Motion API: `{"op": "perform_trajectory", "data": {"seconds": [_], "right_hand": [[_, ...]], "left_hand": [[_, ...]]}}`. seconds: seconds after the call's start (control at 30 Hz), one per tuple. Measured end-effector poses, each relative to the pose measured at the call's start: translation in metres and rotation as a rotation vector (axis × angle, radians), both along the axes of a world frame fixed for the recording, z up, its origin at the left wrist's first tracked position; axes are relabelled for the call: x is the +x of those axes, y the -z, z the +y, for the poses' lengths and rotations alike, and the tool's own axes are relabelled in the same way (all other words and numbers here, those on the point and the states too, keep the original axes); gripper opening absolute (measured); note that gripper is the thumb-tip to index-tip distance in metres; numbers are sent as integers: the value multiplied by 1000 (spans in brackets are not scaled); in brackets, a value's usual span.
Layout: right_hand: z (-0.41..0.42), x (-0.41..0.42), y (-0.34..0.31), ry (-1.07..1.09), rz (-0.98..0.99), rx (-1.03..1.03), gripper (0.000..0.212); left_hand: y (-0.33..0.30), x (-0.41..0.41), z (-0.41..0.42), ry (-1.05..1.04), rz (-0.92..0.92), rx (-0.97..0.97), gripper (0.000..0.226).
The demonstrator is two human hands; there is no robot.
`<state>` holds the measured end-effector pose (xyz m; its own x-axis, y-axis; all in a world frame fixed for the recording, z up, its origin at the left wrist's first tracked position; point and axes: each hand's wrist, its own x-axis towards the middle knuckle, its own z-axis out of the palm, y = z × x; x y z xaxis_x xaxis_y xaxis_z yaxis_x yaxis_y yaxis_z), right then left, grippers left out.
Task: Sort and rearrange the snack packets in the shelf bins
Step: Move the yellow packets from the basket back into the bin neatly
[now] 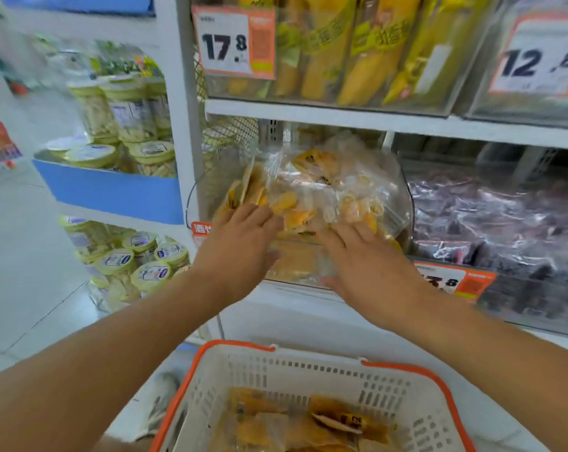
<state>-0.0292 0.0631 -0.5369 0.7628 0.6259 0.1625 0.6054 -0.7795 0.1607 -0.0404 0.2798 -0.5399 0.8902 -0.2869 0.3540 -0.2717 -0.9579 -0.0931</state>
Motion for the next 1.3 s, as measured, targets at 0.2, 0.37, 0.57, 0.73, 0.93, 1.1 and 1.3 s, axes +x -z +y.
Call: {"op": "perform_trajectory", "data": {"seconds": [0.2, 0.37, 0.57, 0.73, 0.93, 1.1, 1.3], "right_hand": [[9, 22, -8, 100, 148, 105, 12], [-1, 5, -42, -23, 222, 257, 26], [3, -11, -16, -54, 295, 5, 21], [-4, -13, -37, -50, 257, -62, 17], [-40, 28, -68, 354, -155, 96, 73], [-32, 43, -62, 450, 96, 82, 60], [-20, 42, -60, 484, -101, 35, 91]], "left_hand": [[-4, 13, 3, -40, 80, -22, 15], [-38, -15, 8, 8, 57, -121, 16], [-13, -36, 0, -27, 206, -59, 17], [-4, -33, 0, -10, 128, -52, 20], [-15, -32, 2, 4, 95, -143, 41], [-44, -28, 18, -291, 78, -347, 66], [-56, 22, 15, -468, 463, -147, 72]]}}
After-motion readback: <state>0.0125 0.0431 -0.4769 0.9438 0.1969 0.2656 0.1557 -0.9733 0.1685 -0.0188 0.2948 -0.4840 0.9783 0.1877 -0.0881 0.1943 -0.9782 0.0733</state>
